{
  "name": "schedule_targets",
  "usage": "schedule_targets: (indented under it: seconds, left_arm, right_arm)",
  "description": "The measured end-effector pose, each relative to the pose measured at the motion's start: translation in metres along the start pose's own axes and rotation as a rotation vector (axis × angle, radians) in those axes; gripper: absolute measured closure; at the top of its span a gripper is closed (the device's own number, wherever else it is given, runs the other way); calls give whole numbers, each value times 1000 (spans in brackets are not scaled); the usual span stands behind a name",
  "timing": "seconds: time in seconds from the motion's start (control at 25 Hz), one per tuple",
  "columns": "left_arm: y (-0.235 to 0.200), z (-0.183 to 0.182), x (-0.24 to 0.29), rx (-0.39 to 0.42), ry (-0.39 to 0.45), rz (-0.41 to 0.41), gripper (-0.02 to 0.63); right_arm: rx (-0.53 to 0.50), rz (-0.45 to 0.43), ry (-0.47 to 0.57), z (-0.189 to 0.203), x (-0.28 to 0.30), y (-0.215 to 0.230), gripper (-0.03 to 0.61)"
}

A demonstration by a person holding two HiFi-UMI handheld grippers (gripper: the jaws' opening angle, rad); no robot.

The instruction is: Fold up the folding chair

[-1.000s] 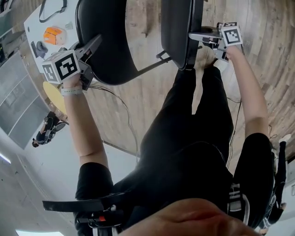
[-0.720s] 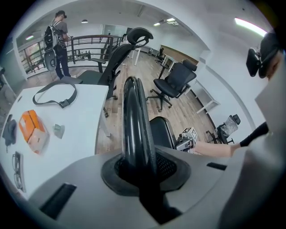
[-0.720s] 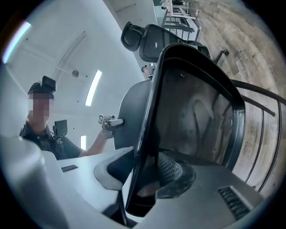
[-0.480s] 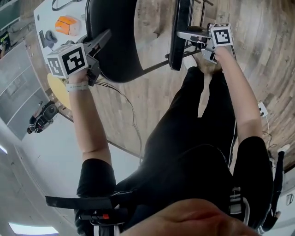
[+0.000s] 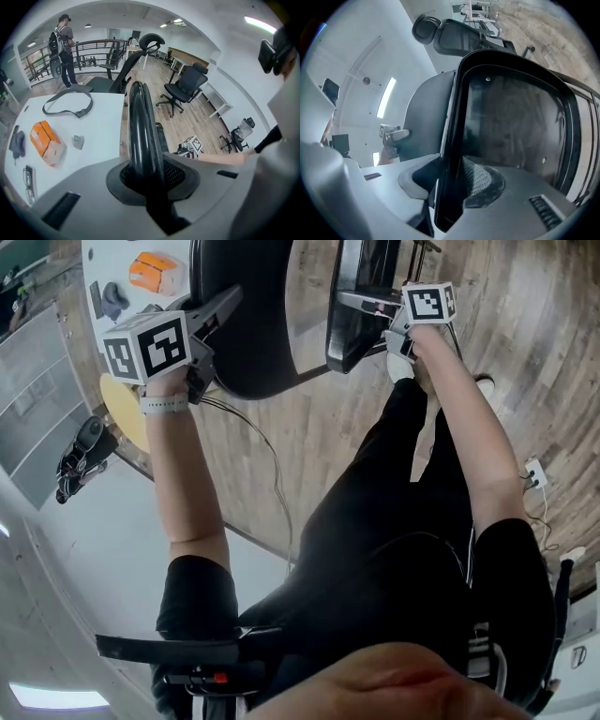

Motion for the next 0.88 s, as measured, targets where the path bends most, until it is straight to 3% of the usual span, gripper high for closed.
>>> schedule_targets:
  seconds: [0.36, 0.88]
  left_arm:
    - [-33, -2, -27, -4, 9, -29, 558]
    - [-76, 9, -31, -11, 7, -53, 538]
  right_arm:
    - [20, 64, 15, -7, 74, -11, 433]
    - [36, 79, 38, -3, 104, 0, 428]
Point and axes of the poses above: the fingertips, and each gripper's own axes: x forward along the fingers, y to its right, z out of its underside, the point moved 7 cm from there along -x, backward along the fingers, and after that the axes turned 9 degrees about z, right-handed, at the moved point
